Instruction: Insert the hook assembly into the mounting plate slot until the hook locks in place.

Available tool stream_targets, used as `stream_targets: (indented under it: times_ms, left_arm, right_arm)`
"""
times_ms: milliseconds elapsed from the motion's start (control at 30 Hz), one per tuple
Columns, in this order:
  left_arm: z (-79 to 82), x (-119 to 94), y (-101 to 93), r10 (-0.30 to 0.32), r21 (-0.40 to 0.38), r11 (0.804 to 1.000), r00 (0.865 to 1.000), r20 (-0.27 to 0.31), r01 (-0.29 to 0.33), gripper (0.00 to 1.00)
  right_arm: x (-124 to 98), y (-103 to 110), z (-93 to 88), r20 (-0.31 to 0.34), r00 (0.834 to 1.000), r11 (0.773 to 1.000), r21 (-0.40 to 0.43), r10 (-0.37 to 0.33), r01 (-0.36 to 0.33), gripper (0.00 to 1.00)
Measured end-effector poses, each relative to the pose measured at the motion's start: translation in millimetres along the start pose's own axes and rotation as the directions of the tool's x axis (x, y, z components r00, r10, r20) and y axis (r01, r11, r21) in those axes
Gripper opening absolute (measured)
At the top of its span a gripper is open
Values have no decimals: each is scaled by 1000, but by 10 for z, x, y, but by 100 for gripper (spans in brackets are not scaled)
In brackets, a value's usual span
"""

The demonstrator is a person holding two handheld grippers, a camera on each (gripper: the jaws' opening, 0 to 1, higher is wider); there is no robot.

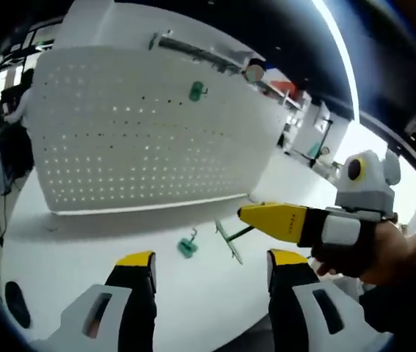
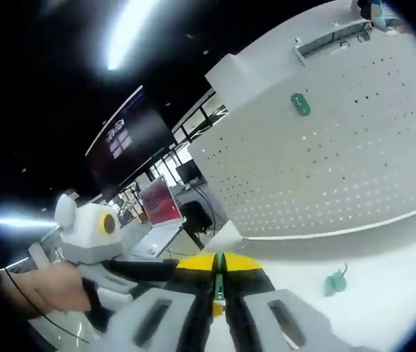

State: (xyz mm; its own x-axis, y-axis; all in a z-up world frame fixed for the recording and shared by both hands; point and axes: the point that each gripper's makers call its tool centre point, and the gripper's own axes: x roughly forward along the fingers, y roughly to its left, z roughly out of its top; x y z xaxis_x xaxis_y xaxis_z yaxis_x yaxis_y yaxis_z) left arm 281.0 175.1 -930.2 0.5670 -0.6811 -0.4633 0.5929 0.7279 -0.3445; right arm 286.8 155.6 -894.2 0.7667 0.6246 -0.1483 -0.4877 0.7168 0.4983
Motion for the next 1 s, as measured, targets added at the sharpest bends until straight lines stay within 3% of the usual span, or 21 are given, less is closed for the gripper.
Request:
stream_targets:
  times_ms: [133,300,567,1000]
  left_arm:
    - [36,-38,0,-17,-79,997,999,31,20,54]
    - [42,-77,-7,-44,-157,986,998,54,52,40]
    - [53,-102,-61,-72,-200,976,995,68,84,21]
    - [51,-110,-186,-120,-214,968,991,65,131,6]
  right_arm:
    - [15,38,31,12,1000,1000,5,8,-8,0]
    - [26,124,79,27,999,1000,4,31,-31,0]
    - [28,238,107,45,997,999,-7,54,-54,0]
    - [-2,270,86,43,998,998,-27,55,-54,0]
